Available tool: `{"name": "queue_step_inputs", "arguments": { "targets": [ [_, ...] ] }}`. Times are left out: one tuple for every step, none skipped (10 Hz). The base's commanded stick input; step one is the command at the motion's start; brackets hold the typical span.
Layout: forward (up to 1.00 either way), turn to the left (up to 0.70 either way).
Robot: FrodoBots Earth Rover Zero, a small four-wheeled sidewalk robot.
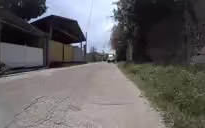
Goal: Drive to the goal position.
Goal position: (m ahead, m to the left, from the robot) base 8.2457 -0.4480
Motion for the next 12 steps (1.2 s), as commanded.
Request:
{"name": "queue_step_inputs", "arguments": {
  "targets": [
    [1.00,0.00],
    [1.00,-0.01],
    [1.00,-0.16],
    [1.00,-0.24],
    [1.00,0.00],
    [1.00,0.00],
    [1.00,0.00],
    [1.00,0.00],
    [1.00,0.00],
    [1.00,0.00],
    [1.00,0.00],
    [1.00,0.00]
  ]
}}
